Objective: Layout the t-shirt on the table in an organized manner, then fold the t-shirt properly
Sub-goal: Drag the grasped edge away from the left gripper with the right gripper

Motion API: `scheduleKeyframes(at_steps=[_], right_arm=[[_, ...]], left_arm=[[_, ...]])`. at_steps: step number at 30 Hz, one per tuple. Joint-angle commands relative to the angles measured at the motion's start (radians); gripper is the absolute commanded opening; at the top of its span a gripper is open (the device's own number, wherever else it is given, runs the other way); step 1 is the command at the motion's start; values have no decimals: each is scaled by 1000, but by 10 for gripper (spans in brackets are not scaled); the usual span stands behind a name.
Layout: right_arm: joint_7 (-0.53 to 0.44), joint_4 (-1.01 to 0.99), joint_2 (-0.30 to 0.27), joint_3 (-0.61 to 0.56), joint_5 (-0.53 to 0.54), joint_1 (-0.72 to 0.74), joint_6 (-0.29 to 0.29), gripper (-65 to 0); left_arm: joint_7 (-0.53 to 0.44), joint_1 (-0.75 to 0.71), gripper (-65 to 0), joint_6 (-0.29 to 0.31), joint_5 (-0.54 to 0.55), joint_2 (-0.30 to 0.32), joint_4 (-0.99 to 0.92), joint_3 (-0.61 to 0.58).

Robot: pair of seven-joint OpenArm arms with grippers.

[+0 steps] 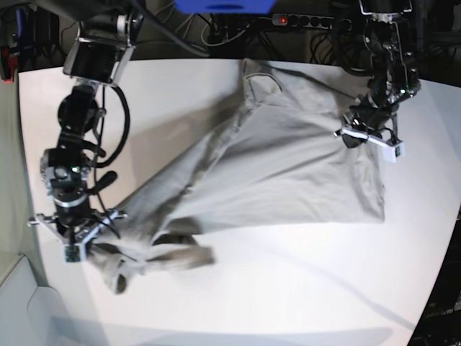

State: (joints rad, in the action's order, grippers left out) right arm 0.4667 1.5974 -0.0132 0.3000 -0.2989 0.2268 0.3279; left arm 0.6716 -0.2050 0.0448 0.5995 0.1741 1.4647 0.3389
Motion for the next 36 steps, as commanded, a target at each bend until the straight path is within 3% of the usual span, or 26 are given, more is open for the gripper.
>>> scheduleKeyframes(at_steps=[1,7,13,15,19,22,25,29,36], right_arm=[[-32,1,-1,43,5,24,-9,-650],[-30,-52,-1,178,7,-19,-9,-650],[-29,-19,5,179,8,-83,-2,-650],[-9,16,6,129,8,-116,17,-640],[50,120,43,9,8,-159,107,-535],[85,168,63,-101,8,-162,129,-417],[122,157,57,-206,7,-152,129,-344],[171,71,57,-279,2,-94,129,-323],[252,-110,57,-278,2,-14,127,-320]], left_arm=[[49,-14,-645,-39,-37,6,-5,1],[49,-6,-645,-39,-37,6,-5,1],[49,-6,-645,-39,-37,6,-5,1],[49,-6,-645,-39,-37,6,-5,1],[49,-9,-645,-39,-37,5,-3,1],[49,-12,-645,-39,-37,5,-3,1],[49,-14,-645,-39,-37,5,-3,1],[49,-17,-645,-39,-37,5,-3,1],[49,-29,-645,-39,-37,5,20,2]])
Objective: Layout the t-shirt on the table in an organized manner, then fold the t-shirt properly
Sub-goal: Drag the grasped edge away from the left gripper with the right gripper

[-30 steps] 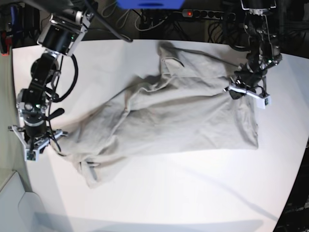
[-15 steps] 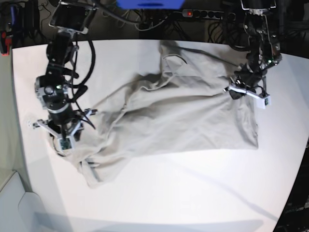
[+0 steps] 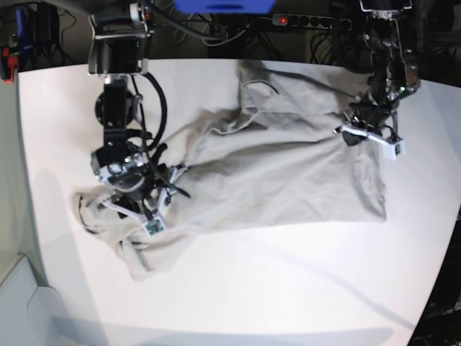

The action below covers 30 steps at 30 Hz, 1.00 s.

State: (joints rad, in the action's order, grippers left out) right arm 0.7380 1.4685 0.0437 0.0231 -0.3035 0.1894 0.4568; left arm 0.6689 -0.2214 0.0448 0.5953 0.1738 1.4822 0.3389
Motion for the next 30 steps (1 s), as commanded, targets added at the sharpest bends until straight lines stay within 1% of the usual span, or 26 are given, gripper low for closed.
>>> scheduleKeyframes(at_steps=[1,9,11,12,15,18,20,26,30], right_arm=[[-19,8,0,-1,7,23,-2,-322],[-21,-45,2,-4,7,23,-2,-327],[-21,-68,2,-2,7,26,-2,-344],[-22,-84,0,-1,7,34,-2,-366],[-22,-130,0,1,7,54,-2,-486],[-21,-125,-1,2,7,55,-2,-645],[-18,-71,-1,19,7,46,-2,-650],[-13,202,0,105,7,-41,-2,-650],[-13,317,3,196,7,-126,-2,-650]], left_arm=[[51,-13,-645,-39,-33,5,5,2],[51,-5,-645,-39,-33,5,7,2],[51,-5,-645,-39,-33,5,7,2],[51,-5,-645,-39,-33,5,7,2],[51,-3,-645,-39,-33,5,7,2],[51,-3,-645,-39,-33,5,7,2],[51,-3,-645,-39,-33,5,5,2],[51,-3,-645,-39,-33,5,-1,2],[51,9,-645,-39,-33,5,-1,2]])
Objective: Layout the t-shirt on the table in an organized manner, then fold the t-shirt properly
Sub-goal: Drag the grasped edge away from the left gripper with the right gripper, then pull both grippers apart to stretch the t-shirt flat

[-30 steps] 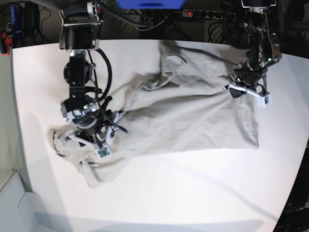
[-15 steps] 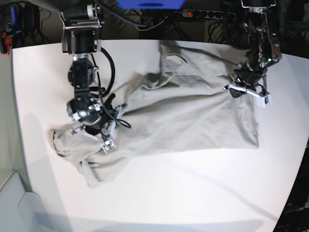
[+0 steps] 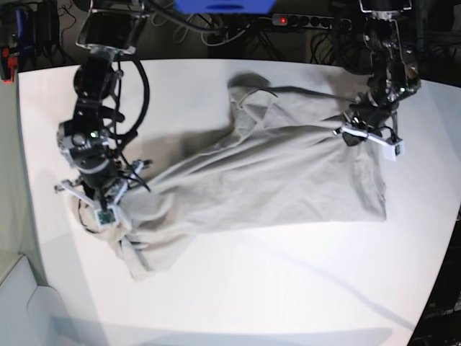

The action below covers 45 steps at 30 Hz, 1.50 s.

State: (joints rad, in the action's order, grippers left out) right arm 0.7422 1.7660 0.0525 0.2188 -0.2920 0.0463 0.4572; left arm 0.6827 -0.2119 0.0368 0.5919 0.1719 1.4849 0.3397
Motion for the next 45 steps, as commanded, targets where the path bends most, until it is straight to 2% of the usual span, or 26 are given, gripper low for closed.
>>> scheduleKeyframes(at_steps=[1,3,5,8,11,15,21,24,27,30,32,34,37,41,45], right_arm=[[-17,42,-4,21,-3,-7,-2,-650],[-22,79,-3,70,0,-66,-2,-650],[-25,105,22,133,21,-115,-2,-650],[-20,148,51,227,104,-199,-1,-650],[-25,173,76,270,204,-291,-1,-650],[-17,171,79,250,297,-383,1,-650],[-22,171,74,221,304,-420,1,-650],[-16,173,54,219,302,-421,1,-648],[-16,171,51,219,300,-445,1,-550],[-16,173,36,218,300,-460,1,-396],[-17,173,33,216,300,-477,1,-319],[-22,186,31,225,302,-480,1,-267],[-25,228,28,264,302,-474,1,-241],[-19,234,-72,250,300,-377,1,-241],[-17,165,-197,153,300,-225,1,-239]], left_arm=[[38,1,-645,-31,-30,7,-5,2],[38,6,-645,-31,-30,7,-5,2],[38,7,-645,-31,-30,7,-5,2],[38,9,-645,-31,-30,7,-5,2],[38,10,-645,-31,-30,7,-5,2],[38,27,-645,-31,-30,10,1,2],[38,27,-645,-31,-30,12,53,2],[41,27,-645,-31,-30,12,69,2],[39,29,-645,-31,-30,16,66,3],[42,29,-645,-31,-30,13,59,54],[44,29,-645,-31,-30,12,58,89],[45,29,-645,-31,-30,13,58,111],[45,29,-645,-31,-30,18,58,115],[45,29,-645,-31,-30,15,58,115],[47,25,-645,-31,-30,10,58,114]])
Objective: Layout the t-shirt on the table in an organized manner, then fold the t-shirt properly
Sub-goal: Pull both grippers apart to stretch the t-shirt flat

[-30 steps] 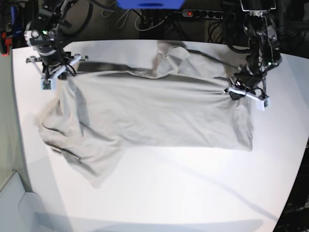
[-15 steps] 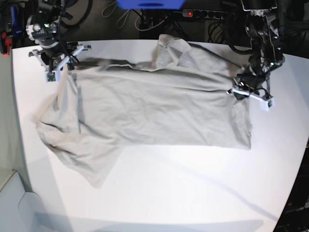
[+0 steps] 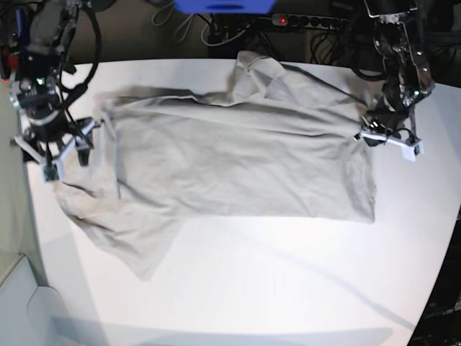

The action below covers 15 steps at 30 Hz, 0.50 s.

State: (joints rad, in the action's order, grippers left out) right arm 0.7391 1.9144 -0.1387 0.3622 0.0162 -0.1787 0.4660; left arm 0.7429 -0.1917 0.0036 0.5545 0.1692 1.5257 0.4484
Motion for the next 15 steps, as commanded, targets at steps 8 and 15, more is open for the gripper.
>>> scheduleKeyframes(at_steps=[8,15], right_arm=[[-14,-408,-190,-245,-8,357,-6,-238],[-17,-645,-235,-368,-9,500,127,-241]], left_arm=[[-13,2,-645,2,9,11,25,3],[-12,1,-645,2,9,11,26,5]])
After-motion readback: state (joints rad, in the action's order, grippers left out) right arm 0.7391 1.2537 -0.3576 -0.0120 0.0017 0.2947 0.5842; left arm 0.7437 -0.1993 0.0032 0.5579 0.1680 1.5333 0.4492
